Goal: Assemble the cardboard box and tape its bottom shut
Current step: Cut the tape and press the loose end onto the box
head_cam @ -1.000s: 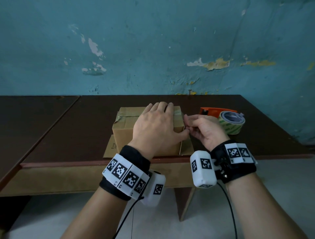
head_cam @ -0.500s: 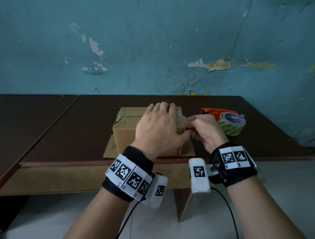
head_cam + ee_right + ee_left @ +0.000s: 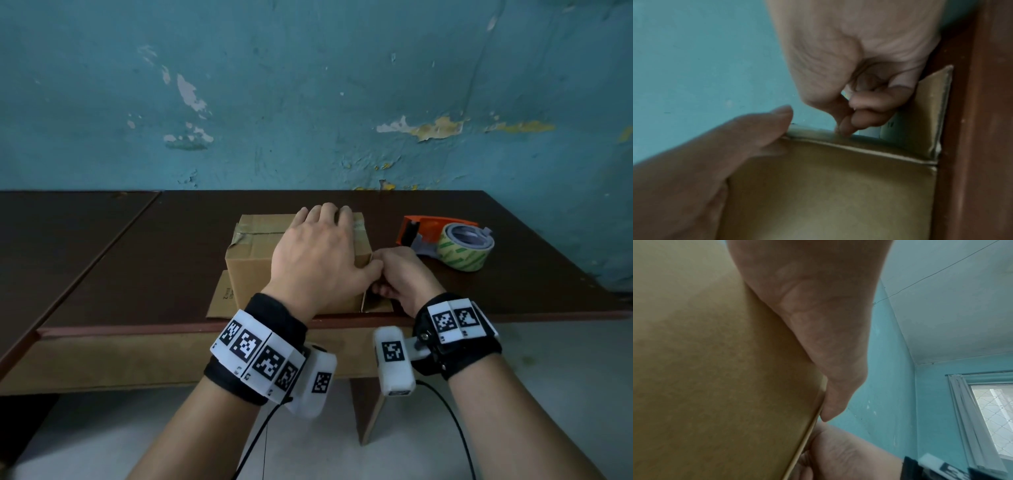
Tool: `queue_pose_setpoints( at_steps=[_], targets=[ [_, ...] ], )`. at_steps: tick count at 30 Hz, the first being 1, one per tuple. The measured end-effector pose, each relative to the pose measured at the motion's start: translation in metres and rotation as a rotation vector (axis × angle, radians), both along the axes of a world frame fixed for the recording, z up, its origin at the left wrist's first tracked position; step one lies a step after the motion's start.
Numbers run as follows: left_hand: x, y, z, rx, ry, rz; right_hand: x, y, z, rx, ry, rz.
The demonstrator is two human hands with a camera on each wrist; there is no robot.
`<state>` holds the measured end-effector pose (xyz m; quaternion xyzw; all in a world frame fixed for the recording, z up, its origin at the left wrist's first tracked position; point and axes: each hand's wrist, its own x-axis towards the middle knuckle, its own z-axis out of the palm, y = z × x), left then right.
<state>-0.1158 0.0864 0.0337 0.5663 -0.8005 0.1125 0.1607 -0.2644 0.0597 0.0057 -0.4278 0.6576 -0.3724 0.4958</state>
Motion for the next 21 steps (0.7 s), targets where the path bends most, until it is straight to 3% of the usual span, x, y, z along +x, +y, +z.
queue_pose_setpoints(
  at_steps=[4,6,8,11,13,15,18,21],
  targets=[
    [0.001,0.001,0.0,0.004,-0.003,0.0,0.006,-0.004,-0.003,-0.06,-0.217,-0.027],
    [0.001,0.001,0.001,0.005,-0.003,-0.008,0.009,-0.01,-0.005,-0.134,-0.143,0.019],
    [0.002,0.001,0.001,0.015,-0.009,-0.025,0.013,-0.012,-0.007,-0.227,0.059,0.09],
    [0.004,0.0,0.003,0.047,-0.03,-0.047,0.01,-0.018,-0.023,-0.371,0.734,0.344],
    [0.005,0.0,0.004,0.058,-0.041,-0.048,0.007,-0.022,-0.034,-0.513,0.925,0.375],
    [0.004,0.0,0.006,0.064,-0.05,-0.043,0.005,-0.018,-0.032,-0.601,0.818,0.345],
    [0.003,0.001,0.006,0.066,-0.049,-0.043,0.002,-0.011,-0.025,-0.539,0.606,0.313],
    [0.003,0.002,0.005,0.056,-0.039,-0.044,0.001,-0.007,-0.027,-0.513,0.547,0.251]
  ],
)
